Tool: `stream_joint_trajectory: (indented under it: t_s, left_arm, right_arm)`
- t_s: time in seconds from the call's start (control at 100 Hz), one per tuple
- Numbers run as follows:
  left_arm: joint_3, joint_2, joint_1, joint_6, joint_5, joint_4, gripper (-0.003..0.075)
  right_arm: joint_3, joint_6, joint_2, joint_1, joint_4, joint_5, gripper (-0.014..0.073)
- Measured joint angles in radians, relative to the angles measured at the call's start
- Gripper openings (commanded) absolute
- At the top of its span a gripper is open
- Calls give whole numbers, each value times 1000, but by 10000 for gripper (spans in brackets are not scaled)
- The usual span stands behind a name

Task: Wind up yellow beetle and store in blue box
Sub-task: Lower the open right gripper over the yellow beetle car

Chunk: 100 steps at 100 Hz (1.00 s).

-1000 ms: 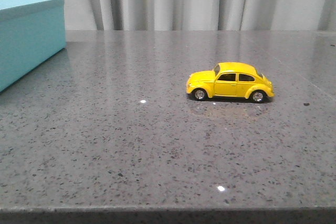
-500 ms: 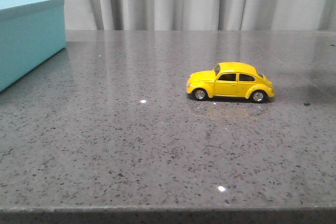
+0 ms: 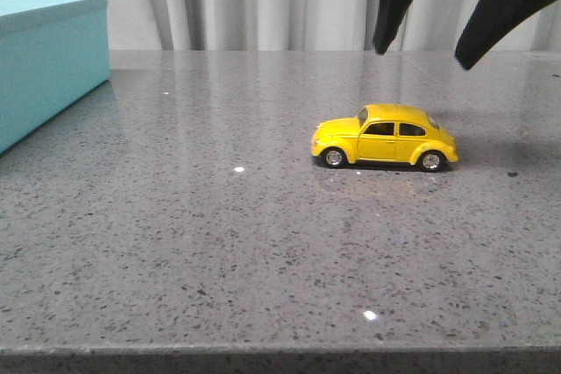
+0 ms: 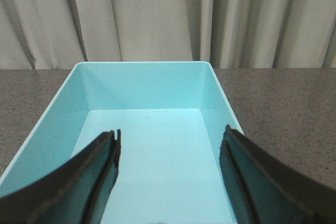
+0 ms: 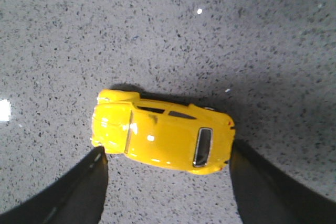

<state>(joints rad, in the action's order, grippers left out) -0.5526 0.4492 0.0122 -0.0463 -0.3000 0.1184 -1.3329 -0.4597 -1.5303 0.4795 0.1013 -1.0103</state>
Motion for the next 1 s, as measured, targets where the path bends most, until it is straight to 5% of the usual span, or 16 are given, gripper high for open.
stream_joint_trajectory:
  t_s: [1.0]
  left_arm:
    - [0, 0, 22, 0, -20, 2, 410]
  right_arm:
    - [-4, -146, -129, 43, -27, -2, 498]
